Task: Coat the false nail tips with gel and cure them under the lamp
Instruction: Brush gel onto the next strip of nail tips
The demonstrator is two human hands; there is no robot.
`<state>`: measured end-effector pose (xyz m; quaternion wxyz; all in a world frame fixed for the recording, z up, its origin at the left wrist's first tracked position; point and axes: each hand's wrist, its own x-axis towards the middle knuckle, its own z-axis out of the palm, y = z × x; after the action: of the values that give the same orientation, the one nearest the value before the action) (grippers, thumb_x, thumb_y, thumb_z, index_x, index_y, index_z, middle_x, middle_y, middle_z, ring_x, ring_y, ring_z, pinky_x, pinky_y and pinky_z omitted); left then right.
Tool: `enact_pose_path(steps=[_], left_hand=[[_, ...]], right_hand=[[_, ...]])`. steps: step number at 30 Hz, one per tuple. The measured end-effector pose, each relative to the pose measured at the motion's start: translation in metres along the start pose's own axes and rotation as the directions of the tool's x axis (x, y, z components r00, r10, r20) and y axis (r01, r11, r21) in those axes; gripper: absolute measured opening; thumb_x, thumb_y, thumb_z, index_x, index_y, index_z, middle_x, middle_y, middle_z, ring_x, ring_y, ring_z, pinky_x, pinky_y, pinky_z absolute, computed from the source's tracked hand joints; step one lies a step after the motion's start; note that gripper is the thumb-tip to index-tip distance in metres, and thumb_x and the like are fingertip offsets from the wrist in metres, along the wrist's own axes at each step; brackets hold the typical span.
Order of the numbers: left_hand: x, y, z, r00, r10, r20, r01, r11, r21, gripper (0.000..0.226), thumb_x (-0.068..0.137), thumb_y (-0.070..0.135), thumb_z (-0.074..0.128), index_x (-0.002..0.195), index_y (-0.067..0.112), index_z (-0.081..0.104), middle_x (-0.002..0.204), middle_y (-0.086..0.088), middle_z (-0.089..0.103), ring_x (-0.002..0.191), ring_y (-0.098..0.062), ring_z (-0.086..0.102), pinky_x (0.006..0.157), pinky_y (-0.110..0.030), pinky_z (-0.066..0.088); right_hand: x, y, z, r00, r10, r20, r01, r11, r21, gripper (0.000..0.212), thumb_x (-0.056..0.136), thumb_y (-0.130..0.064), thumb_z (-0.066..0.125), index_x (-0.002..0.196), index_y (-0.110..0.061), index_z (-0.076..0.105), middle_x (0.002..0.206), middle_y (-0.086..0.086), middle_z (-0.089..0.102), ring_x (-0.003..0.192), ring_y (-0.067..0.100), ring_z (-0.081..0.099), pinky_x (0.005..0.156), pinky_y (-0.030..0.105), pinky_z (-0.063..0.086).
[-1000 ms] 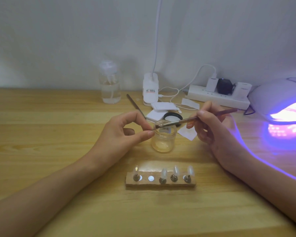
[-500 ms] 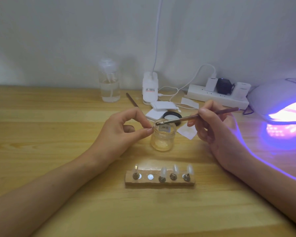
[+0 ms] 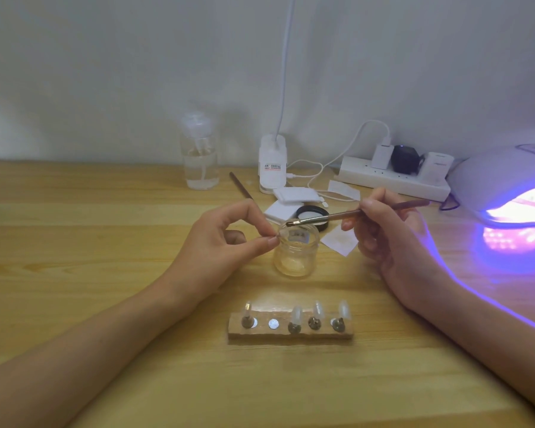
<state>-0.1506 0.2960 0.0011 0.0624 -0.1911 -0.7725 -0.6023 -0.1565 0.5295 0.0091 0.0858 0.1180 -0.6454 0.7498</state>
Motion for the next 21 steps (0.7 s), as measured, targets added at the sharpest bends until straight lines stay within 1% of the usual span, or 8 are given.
enact_pose_path(steps=[3, 7, 10, 13, 15, 17, 18, 21], left_hand=[[-0.0003, 0.0006, 0.0001, 1.000, -0.012, -0.011, 0.012, 1.000, 0.005, 0.020, 0.074, 0.033, 0.076, 0.080, 0.018, 0.065, 0.080, -0.037, 0.055, 0.054, -0.025, 0.032, 0.054, -0.030, 0.027], [-0.0005, 0.0008, 0.0002, 1.000, -0.022, -0.013, 0.022, 1.000, 0.009, 0.019, 0.074, 0.032, 0.076, 0.079, 0.017, 0.065, 0.089, -0.038, 0.057, 0.055, -0.025, 0.034, 0.056, -0.031, 0.030], [-0.0007, 0.0003, -0.0003, 1.000, -0.022, -0.012, 0.022, 1.000, 0.007, 0.018, 0.077, 0.026, 0.079, 0.079, 0.016, 0.065, 0.088, -0.036, 0.058, 0.055, -0.023, 0.034, 0.057, -0.031, 0.030], [-0.0013, -0.0016, -0.0009, 1.000, -0.018, -0.008, 0.018, 1.000, -0.002, 0.017, 0.077, 0.026, 0.079, 0.079, 0.016, 0.064, 0.079, -0.028, 0.057, 0.054, -0.022, 0.034, 0.056, -0.031, 0.030], [-0.0012, -0.0020, -0.0008, 1.000, -0.018, -0.004, 0.017, 1.000, -0.014, 0.017, 0.077, 0.026, 0.078, 0.078, 0.016, 0.064, 0.075, -0.017, 0.060, 0.054, -0.021, 0.035, 0.056, -0.031, 0.031], [-0.0007, -0.0023, -0.0005, 1.000, -0.018, -0.007, 0.018, 1.000, -0.014, 0.018, 0.078, 0.024, 0.080, 0.078, 0.016, 0.064, 0.087, -0.017, 0.064, 0.054, -0.021, 0.036, 0.056, -0.032, 0.032], [-0.0006, -0.0026, -0.0005, 1.000, -0.018, -0.010, 0.018, 1.000, -0.010, 0.017, 0.080, 0.021, 0.081, 0.078, 0.015, 0.065, 0.092, -0.017, 0.064, 0.054, -0.021, 0.036, 0.056, -0.033, 0.033], [-0.0003, -0.0035, -0.0007, 1.000, -0.009, -0.013, 0.009, 1.000, -0.006, 0.015, 0.082, 0.017, 0.078, 0.078, 0.015, 0.064, 0.094, -0.007, 0.067, 0.053, -0.019, 0.038, 0.054, -0.029, 0.035]], right_hand=[[-0.0008, -0.0007, 0.0023, 1.000, 0.006, 0.021, -0.005, 0.999, -0.040, 0.020, 0.088, -0.025, 0.058, 0.070, -0.020, 0.050, 0.070, 0.006, 0.067, 0.046, 0.009, 0.036, 0.042, 0.018, 0.025], [-0.0012, -0.0019, 0.0014, 1.000, -0.003, 0.013, 0.004, 1.000, -0.015, 0.019, 0.088, -0.024, 0.056, 0.071, -0.020, 0.048, 0.069, 0.005, 0.066, 0.048, 0.011, 0.034, 0.044, 0.020, 0.022], [-0.0014, -0.0012, 0.0025, 1.000, -0.026, 0.015, 0.027, 0.998, -0.062, 0.025, 0.093, -0.020, 0.056, 0.069, -0.021, 0.048, 0.068, 0.006, 0.066, 0.047, 0.010, 0.036, 0.044, 0.018, 0.027], [-0.0001, 0.0003, 0.0008, 0.999, -0.016, -0.029, 0.015, 1.000, -0.020, 0.027, 0.095, -0.015, 0.056, 0.070, -0.018, 0.046, 0.067, 0.006, 0.066, 0.046, 0.009, 0.034, 0.043, 0.019, 0.025], [-0.0004, -0.0002, 0.0009, 0.999, -0.045, 0.020, 0.045, 0.999, -0.005, 0.021, 0.091, -0.019, 0.055, 0.073, -0.016, 0.046, 0.068, 0.007, 0.066, 0.046, 0.010, 0.033, 0.043, 0.018, 0.025], [-0.0013, 0.0000, 0.0018, 0.997, -0.055, 0.045, 0.057, 0.998, -0.041, 0.019, 0.089, -0.022, 0.055, 0.073, -0.016, 0.047, 0.068, 0.006, 0.067, 0.045, 0.011, 0.032, 0.043, 0.017, 0.027], [-0.0013, 0.0001, 0.0018, 0.999, -0.043, 0.029, 0.044, 0.998, -0.053, 0.019, 0.088, -0.022, 0.057, 0.072, -0.017, 0.047, 0.067, 0.007, 0.066, 0.045, 0.011, 0.032, 0.042, 0.018, 0.027], [0.0004, 0.0002, 0.0005, 0.999, -0.018, -0.035, 0.018, 1.000, -0.006, 0.020, 0.084, -0.023, 0.058, 0.067, -0.021, 0.049, 0.065, 0.008, 0.065, 0.044, 0.010, 0.032, 0.042, 0.018, 0.025]])
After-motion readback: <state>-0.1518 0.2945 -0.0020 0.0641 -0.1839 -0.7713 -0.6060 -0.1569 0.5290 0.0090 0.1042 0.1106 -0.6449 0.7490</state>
